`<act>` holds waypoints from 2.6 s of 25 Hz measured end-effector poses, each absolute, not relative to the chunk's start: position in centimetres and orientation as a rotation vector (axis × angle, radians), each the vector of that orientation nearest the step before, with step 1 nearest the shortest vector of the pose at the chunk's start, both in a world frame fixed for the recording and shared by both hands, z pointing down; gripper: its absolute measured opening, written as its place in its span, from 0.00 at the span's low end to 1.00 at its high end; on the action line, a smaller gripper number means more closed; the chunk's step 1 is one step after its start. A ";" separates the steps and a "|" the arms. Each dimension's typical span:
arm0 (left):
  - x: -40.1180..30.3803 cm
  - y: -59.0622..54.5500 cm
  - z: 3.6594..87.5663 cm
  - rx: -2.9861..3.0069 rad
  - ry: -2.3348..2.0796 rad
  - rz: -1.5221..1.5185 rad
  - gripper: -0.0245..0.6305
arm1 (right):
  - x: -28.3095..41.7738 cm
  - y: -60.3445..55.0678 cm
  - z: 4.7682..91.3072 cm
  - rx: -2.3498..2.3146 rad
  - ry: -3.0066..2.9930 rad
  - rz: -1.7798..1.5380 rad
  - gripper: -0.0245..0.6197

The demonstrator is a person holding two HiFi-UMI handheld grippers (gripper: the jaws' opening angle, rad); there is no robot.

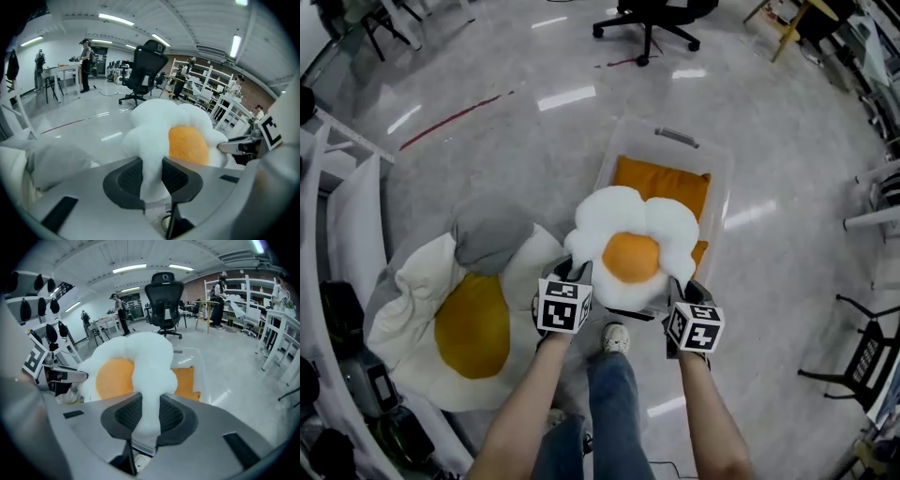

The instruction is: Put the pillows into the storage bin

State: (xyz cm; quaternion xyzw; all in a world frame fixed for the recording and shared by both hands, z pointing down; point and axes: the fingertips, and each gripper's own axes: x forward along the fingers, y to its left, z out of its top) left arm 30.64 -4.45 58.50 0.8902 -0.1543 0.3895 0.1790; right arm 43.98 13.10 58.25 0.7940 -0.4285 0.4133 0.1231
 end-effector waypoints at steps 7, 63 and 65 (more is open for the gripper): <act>40.4 -2.8 64.3 2.501 -0.303 1.192 0.21 | 51.7 16.1 63.2 2.333 -1.093 1.296 0.19; 11.3 -6.8 18.0 2.854 -0.876 0.280 0.26 | 24.8 4.1 19.4 2.474 -1.929 0.514 0.42; 9.3 -7.1 14.3 2.888 -0.916 0.221 0.22 | 23.6 3.9 15.7 2.511 -1.955 0.461 0.38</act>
